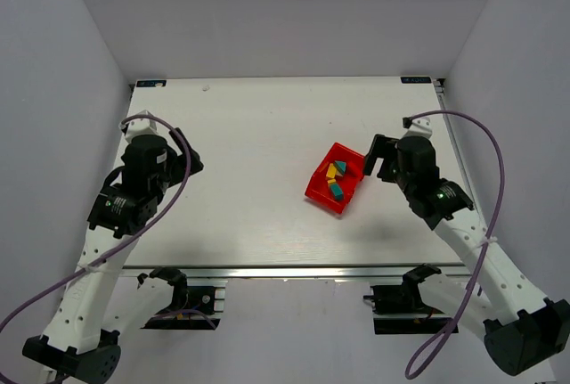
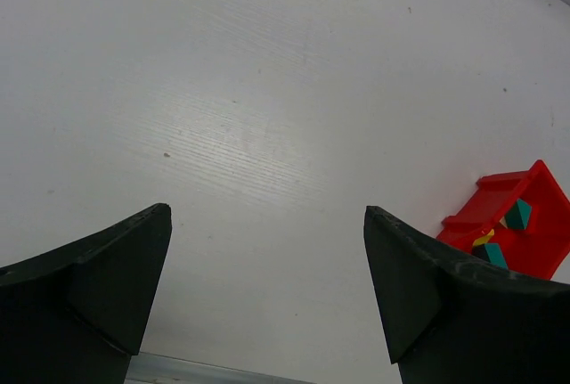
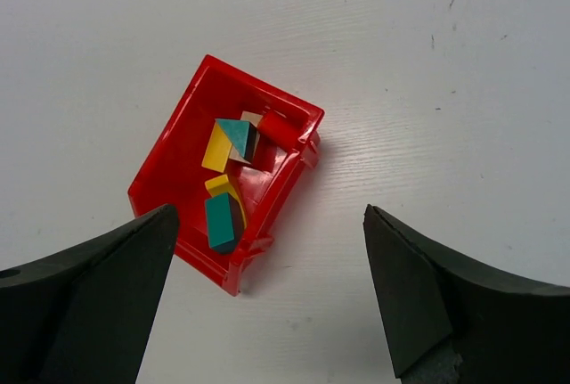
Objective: Build the wood block tower
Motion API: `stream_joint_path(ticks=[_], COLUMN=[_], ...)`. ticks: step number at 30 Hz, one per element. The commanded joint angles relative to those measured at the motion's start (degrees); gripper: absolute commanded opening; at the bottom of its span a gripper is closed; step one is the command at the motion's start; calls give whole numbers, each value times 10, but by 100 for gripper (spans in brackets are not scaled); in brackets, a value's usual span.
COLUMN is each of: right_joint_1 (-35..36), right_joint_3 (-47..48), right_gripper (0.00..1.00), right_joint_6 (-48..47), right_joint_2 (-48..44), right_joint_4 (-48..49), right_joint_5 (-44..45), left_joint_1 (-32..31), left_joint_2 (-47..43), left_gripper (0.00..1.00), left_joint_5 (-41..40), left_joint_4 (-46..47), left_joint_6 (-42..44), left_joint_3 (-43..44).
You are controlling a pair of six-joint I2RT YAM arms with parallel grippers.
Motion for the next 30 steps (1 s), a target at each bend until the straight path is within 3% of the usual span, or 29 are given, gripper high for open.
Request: stream_joint_path(ticks=[1, 6, 12, 23, 24, 26, 27, 30], right_joint_1=[-1, -1, 1, 11, 14, 21, 24, 34], right_joint_3=[-16, -14, 0, 25, 26, 28, 29, 30], right_gripper=[89, 89, 89, 70, 57, 42, 27, 15], right_joint_6=[10, 14, 40, 114, 118, 130, 131, 117], right_joint_2=[-39, -6, 111, 285, 296, 300, 300, 273], right_joint_4=[16, 10, 0, 24, 24, 19, 15, 14], right_joint_5=[-10, -46, -36, -14, -10, 18, 29, 75], left_joint_1=[-3, -3, -3, -3, -3, -3, -3, -3], left_joint_2=[-29, -40, -38, -29, -29, -29, -29, -26], left_gripper=[98, 98, 98, 98, 98, 98, 98, 98], left_joint_5=[-12, -21, -16, -19, -19, -20, -21, -26], left_joint_4=[-19, -25, -12, -5, -4, -3, -2, -2], left_joint_6=[-3, 2, 6, 18, 19, 20, 21, 25], left_joint_3=[-11, -16, -43, -59, -60, -64, -64, -66])
